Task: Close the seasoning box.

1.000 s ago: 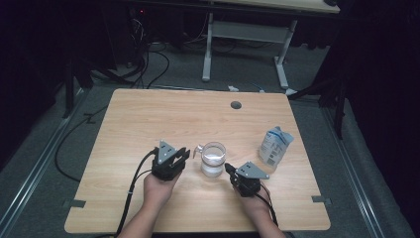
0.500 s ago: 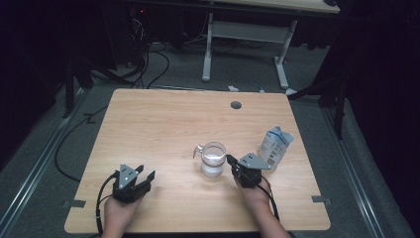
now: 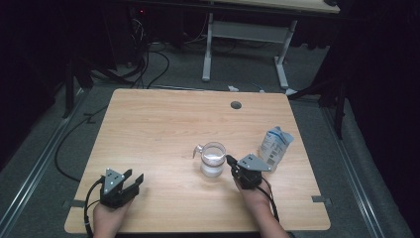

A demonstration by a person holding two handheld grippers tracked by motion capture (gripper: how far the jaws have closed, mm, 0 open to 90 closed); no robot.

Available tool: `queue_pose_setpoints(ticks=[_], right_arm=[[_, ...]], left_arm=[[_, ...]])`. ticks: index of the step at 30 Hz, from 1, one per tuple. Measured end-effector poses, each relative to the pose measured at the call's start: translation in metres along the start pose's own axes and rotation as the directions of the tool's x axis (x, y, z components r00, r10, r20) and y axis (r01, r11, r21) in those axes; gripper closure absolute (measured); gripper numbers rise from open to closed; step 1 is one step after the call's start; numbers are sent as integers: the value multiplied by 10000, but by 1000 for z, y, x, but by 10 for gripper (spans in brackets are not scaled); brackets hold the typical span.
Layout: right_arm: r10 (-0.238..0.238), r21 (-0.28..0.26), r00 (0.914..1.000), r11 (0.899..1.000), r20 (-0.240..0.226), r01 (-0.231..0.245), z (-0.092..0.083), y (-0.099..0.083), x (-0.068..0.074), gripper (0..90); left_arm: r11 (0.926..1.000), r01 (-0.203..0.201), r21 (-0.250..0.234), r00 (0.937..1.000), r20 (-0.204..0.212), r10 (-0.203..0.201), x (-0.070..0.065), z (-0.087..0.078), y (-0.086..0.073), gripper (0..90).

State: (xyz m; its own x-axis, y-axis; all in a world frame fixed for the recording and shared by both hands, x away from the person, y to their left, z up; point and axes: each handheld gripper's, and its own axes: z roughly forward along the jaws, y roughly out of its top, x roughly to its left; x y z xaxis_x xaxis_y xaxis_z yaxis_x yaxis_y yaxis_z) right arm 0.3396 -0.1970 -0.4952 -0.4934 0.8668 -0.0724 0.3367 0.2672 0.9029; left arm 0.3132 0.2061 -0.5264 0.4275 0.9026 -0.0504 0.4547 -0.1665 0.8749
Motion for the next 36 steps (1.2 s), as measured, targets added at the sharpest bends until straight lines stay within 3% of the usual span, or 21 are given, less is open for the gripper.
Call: queue_pose_setpoints(ticks=[9, 16, 25, 36], right_arm=[[-324, -128, 9992, 9994, -250, 321, -7, 0, 13, 900], [105, 207, 9999, 9997, -88, -104, 9, -4, -1, 900], [-168, 58, 9995, 9998, -284, 170, 3, -4, 11, 900], [-477, -119, 9950, 9988, -877, 469, 2, -4, 34, 900]], left_arm=[[9996, 290, -64, 9995, 111, -290, 2, -1, 0, 511], [9994, 349, -84, 9993, 128, -348, 3, -2, 0, 511], [9995, 301, -43, 9994, 149, -300, 2, -1, 0, 511], [9995, 316, -94, 9994, 138, -315, 1, -2, -1, 511]])
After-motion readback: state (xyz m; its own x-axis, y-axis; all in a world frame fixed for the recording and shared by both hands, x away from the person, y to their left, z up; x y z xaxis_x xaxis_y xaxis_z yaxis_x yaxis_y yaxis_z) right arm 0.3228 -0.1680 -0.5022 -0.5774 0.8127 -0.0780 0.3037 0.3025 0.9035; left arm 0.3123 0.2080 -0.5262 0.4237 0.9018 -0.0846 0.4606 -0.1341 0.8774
